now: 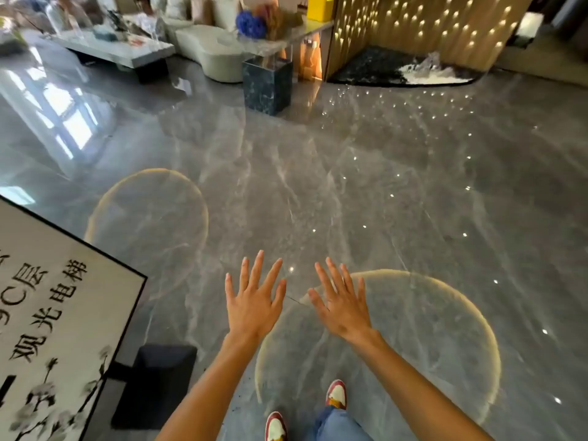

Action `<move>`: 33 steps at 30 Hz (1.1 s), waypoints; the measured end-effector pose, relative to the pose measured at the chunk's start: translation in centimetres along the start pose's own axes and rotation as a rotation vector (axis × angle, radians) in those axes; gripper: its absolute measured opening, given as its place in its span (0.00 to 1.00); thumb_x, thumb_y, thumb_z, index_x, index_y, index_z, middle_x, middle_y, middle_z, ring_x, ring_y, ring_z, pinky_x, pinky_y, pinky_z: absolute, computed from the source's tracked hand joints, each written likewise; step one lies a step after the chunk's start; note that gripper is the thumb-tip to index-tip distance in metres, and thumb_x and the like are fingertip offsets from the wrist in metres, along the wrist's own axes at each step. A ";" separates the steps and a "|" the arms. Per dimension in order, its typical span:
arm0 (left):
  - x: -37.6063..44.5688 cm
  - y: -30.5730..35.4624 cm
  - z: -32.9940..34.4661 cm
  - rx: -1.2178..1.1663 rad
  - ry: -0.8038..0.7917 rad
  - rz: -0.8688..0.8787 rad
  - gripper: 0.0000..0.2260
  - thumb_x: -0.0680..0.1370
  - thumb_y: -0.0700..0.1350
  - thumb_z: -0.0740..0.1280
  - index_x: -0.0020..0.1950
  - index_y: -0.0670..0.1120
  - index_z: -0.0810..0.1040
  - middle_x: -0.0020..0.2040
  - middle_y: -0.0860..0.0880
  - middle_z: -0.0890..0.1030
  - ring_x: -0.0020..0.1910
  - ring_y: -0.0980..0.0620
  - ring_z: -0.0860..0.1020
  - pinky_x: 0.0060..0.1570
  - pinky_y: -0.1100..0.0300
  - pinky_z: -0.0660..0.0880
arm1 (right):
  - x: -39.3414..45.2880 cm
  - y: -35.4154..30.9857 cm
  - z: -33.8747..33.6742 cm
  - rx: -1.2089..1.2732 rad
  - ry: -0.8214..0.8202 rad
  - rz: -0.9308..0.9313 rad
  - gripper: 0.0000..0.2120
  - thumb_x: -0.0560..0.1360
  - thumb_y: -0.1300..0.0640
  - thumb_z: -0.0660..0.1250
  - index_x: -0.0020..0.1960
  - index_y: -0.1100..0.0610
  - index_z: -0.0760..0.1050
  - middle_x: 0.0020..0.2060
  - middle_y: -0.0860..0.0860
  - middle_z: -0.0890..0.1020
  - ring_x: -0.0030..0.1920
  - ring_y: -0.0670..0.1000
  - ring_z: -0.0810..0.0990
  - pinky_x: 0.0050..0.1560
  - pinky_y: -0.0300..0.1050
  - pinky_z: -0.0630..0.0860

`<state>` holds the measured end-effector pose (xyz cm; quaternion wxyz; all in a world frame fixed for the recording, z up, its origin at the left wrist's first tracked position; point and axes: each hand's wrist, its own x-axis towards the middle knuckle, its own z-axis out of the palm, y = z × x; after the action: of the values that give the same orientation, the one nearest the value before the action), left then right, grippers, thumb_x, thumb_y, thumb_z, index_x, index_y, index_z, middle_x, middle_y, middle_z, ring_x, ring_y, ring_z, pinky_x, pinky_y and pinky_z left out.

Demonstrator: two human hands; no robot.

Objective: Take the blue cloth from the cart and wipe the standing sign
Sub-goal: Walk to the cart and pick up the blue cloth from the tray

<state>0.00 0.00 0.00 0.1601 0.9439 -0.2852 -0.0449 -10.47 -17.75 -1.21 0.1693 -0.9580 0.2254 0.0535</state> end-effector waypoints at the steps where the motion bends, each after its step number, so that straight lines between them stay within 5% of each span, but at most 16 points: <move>1: 0.1 0.4 -0.2 0.019 -0.025 0.017 0.25 0.81 0.67 0.37 0.79 0.66 0.44 0.82 0.56 0.40 0.81 0.49 0.38 0.77 0.37 0.42 | -0.5 0.3 -0.2 -0.009 0.013 0.016 0.31 0.80 0.31 0.40 0.80 0.37 0.35 0.80 0.41 0.34 0.80 0.49 0.32 0.76 0.63 0.30; 14: -0.3 10.2 3.0 0.070 -0.117 0.266 0.26 0.78 0.68 0.32 0.76 0.66 0.36 0.81 0.56 0.37 0.80 0.48 0.37 0.77 0.38 0.39 | -7.6 8.6 -1.8 0.064 0.128 0.273 0.35 0.76 0.28 0.33 0.80 0.38 0.35 0.81 0.41 0.35 0.80 0.48 0.31 0.77 0.64 0.32; 24: -5.4 23.4 7.7 0.090 -0.187 0.532 0.25 0.82 0.66 0.41 0.80 0.66 0.44 0.82 0.56 0.40 0.80 0.49 0.38 0.77 0.39 0.37 | -20.1 19.2 -3.6 0.102 0.215 0.548 0.31 0.81 0.32 0.38 0.80 0.38 0.32 0.79 0.40 0.30 0.79 0.49 0.29 0.78 0.64 0.32; 33: -13.4 34.5 10.0 0.062 -0.248 0.725 0.28 0.79 0.68 0.35 0.79 0.67 0.44 0.82 0.58 0.41 0.81 0.51 0.39 0.77 0.39 0.41 | -32.2 26.0 -3.9 0.157 0.305 0.749 0.31 0.81 0.32 0.39 0.80 0.38 0.32 0.79 0.39 0.31 0.79 0.49 0.29 0.77 0.65 0.31</move>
<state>-31.03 -22.48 1.81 0.1013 0.7735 -0.6190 -0.0907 -50.83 -27.61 0.40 0.1753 -0.7907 0.5846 -0.0487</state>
